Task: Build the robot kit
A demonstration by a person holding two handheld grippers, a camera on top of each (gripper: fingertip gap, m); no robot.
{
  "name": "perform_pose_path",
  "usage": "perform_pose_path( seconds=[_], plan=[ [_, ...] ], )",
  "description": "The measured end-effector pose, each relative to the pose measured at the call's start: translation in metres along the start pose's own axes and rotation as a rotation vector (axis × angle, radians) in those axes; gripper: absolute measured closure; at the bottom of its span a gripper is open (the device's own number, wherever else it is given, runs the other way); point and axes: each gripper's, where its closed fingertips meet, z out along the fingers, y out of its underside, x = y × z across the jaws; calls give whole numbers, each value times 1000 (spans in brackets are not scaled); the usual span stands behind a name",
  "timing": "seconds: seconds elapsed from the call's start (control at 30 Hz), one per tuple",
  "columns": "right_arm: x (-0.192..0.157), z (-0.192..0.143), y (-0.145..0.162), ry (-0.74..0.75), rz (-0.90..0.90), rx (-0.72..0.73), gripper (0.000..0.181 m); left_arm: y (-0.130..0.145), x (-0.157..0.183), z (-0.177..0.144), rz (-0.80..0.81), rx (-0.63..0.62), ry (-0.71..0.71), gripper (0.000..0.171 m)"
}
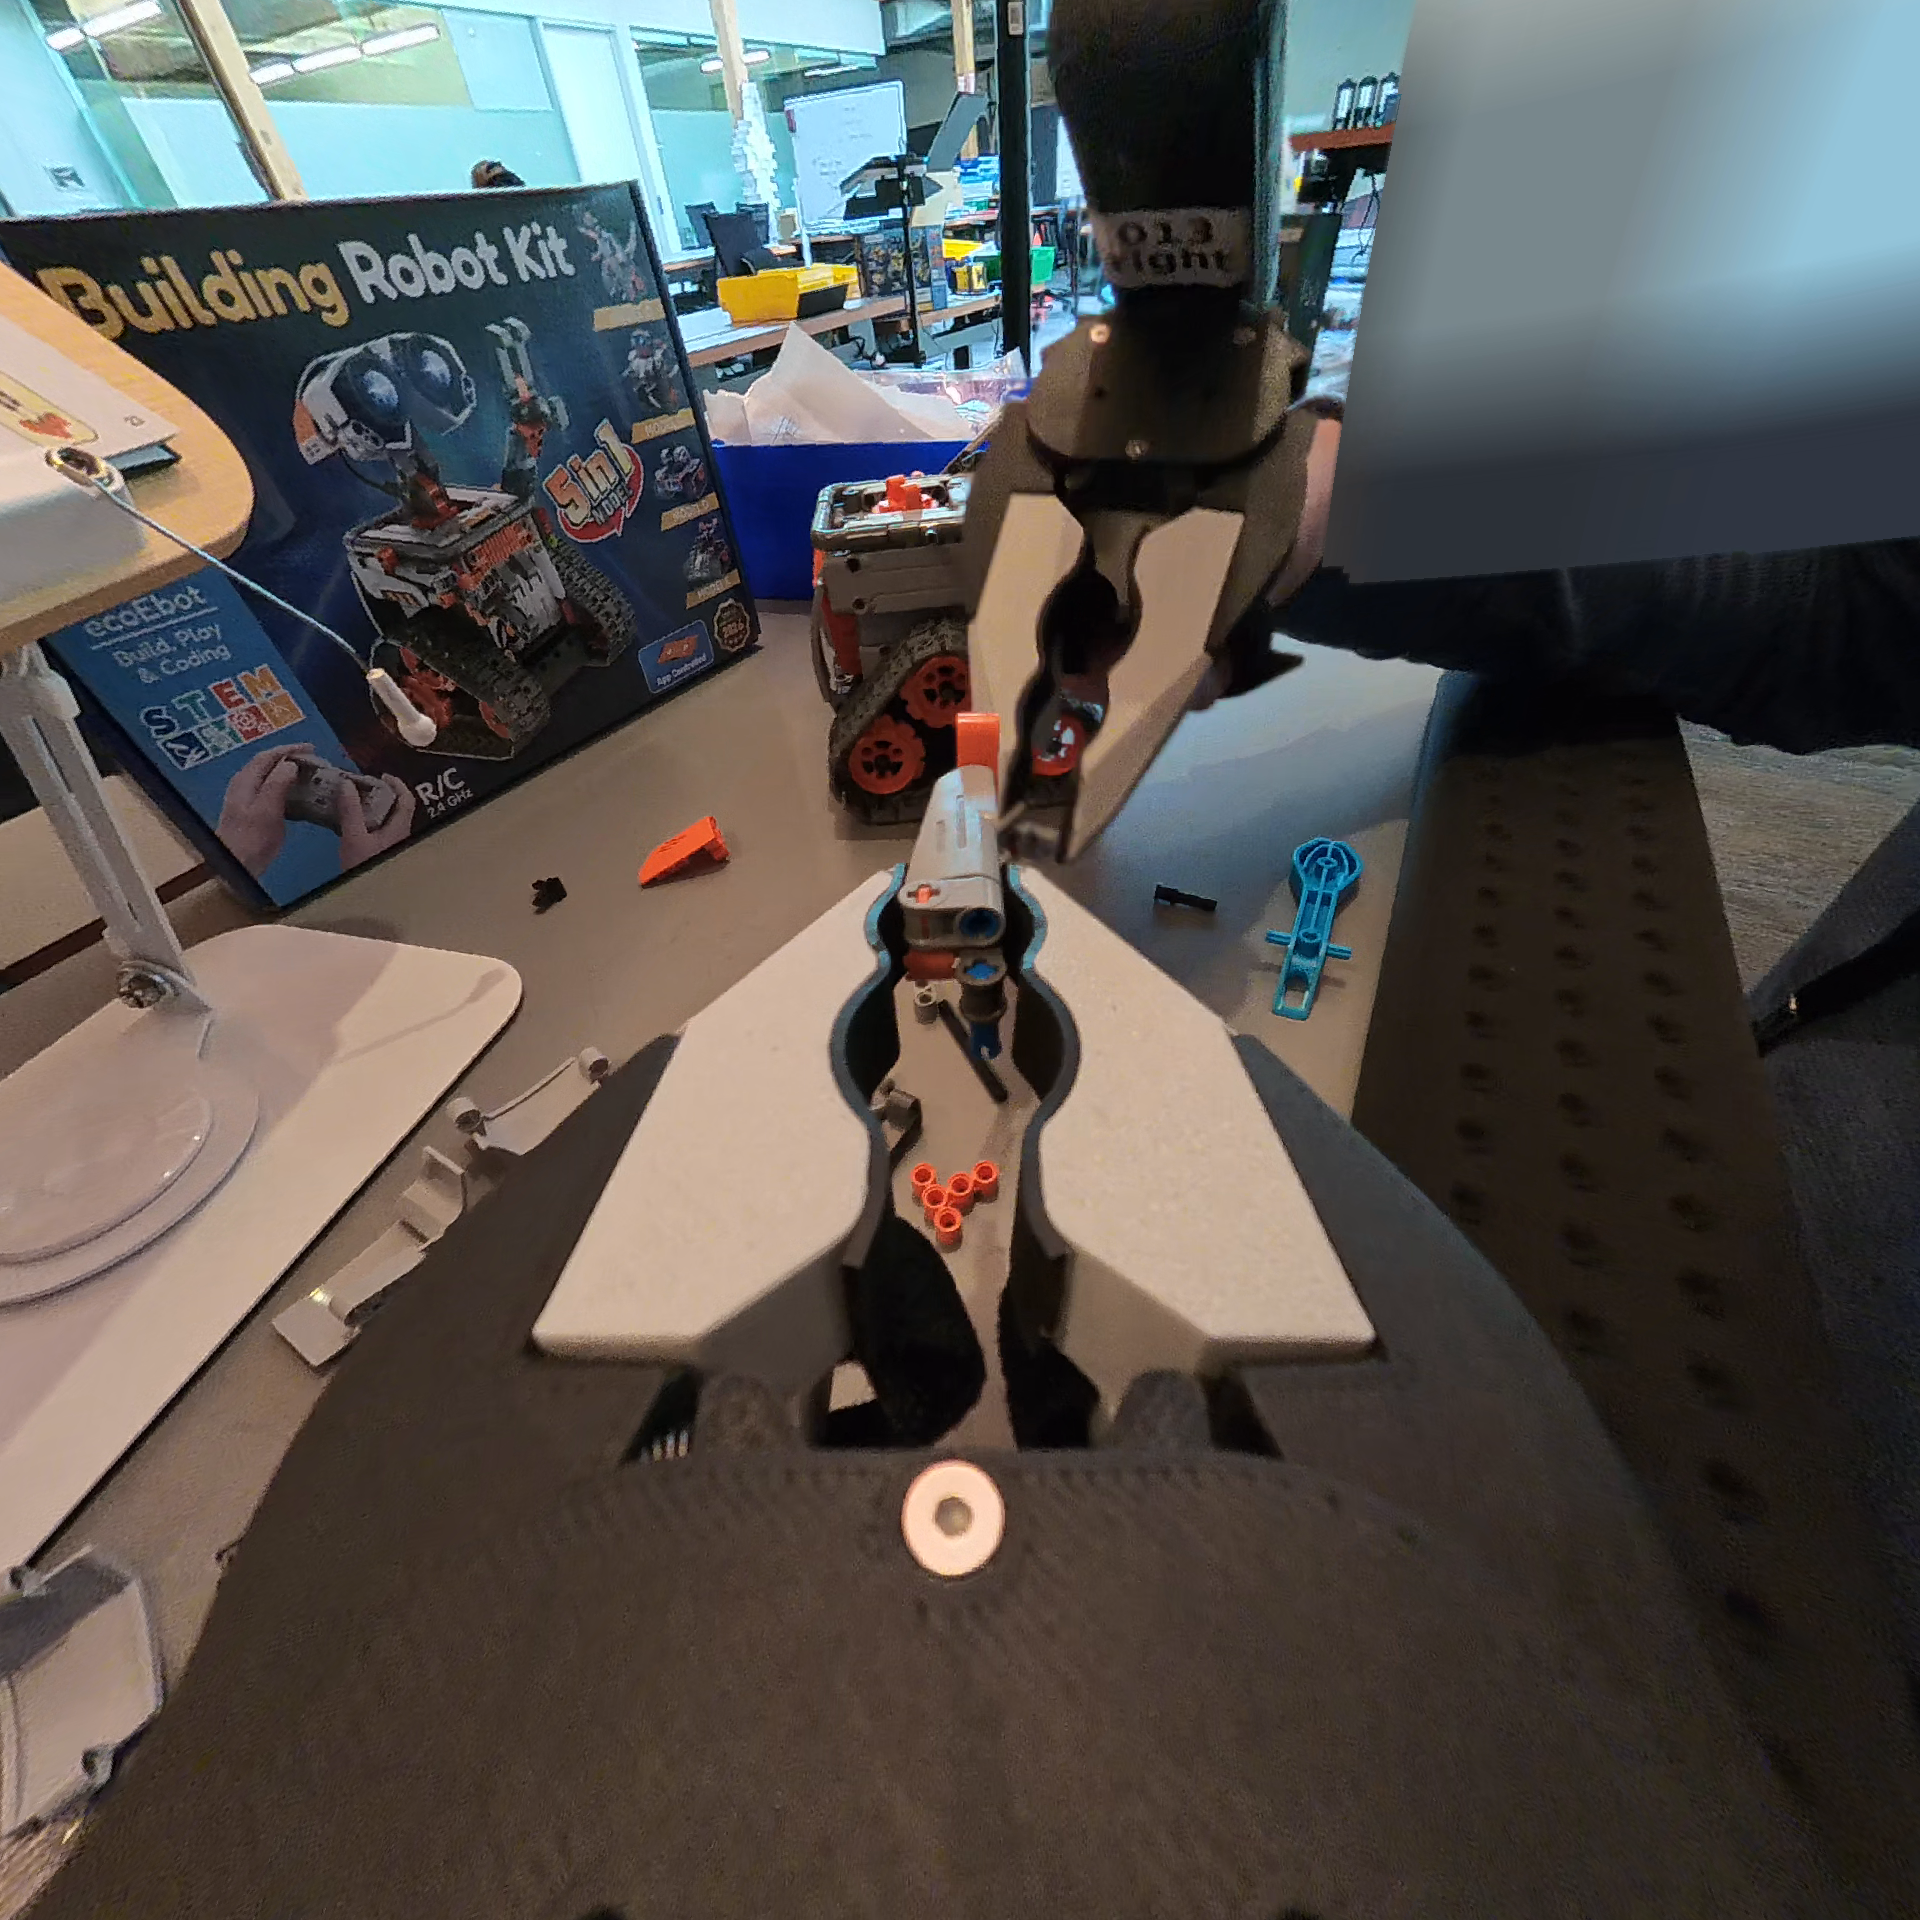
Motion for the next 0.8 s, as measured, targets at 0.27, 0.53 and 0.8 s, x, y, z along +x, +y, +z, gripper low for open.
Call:
perform_pose_path(
  seconds=[0.27, 0.53, 0.8],
  plan=[
    [-3, -13, -20, -36, 15, 115, 168, 1, 12, 6, 32, -7, 55, 157],
    [-10, -9, -25, -47, -10, 107, 168, 6, 18, 13, 36, -30, 75, 158],
    [-13, -4, -22, -45, -29, 67, 169, 8, 22, 17, 41, -39, 89, 158]
  ],
)
